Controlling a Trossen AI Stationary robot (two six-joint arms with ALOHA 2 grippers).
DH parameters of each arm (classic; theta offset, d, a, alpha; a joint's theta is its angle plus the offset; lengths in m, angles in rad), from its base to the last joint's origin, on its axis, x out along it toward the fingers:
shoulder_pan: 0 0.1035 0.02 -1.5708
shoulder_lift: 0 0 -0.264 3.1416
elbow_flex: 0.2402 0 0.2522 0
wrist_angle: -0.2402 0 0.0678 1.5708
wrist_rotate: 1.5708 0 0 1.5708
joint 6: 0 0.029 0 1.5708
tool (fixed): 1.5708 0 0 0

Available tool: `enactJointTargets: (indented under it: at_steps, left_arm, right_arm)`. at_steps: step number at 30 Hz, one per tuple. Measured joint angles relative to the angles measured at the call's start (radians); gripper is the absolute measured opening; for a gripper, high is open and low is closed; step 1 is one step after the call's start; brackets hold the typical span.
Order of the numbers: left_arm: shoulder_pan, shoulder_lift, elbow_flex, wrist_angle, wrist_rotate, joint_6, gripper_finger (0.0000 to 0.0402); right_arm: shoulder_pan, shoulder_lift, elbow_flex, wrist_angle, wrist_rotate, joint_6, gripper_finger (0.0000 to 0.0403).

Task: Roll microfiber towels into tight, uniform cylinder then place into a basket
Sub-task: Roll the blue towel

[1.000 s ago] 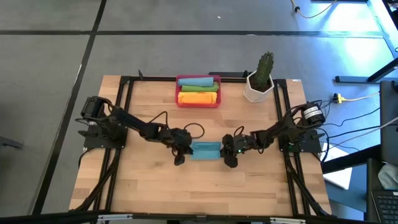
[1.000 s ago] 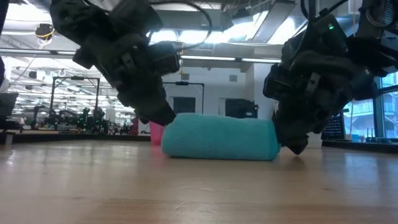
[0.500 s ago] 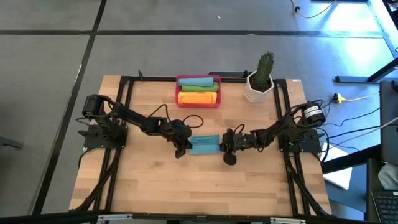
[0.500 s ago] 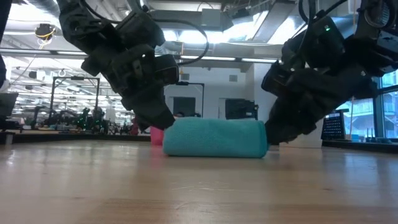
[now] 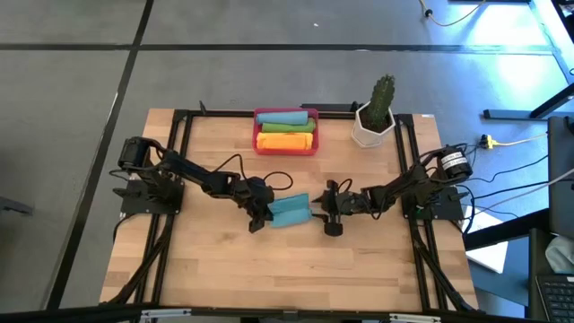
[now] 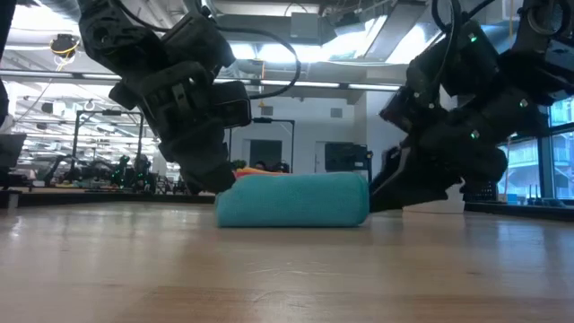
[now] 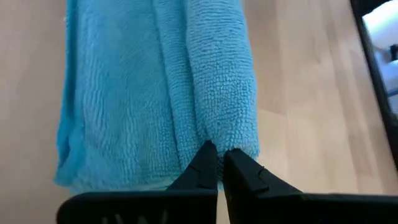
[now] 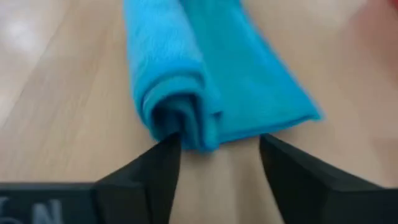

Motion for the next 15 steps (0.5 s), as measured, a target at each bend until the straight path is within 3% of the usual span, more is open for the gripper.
enactJointTargets:
  at_steps: [5, 12, 15]
  left_arm:
    - [0.0, 0.0, -0.001, 0.042, 0.011, -0.001, 0.0]
    - [0.054, 0.0, -0.168, 0.4, 0.044, -0.118, 0.0]
    - [0.081, 0.0, -0.238, 0.469, 0.045, -0.182, 0.0]
  right_arm:
    - [0.0, -0.098, 0.001, -0.072, 0.034, -0.089, 0.0257]
    - [0.002, -0.276, 0.003, -0.213, 0.035, -0.093, 0.0248]
    - [0.012, -0.308, 0.003, -0.212, 0.034, -0.098, 0.024]
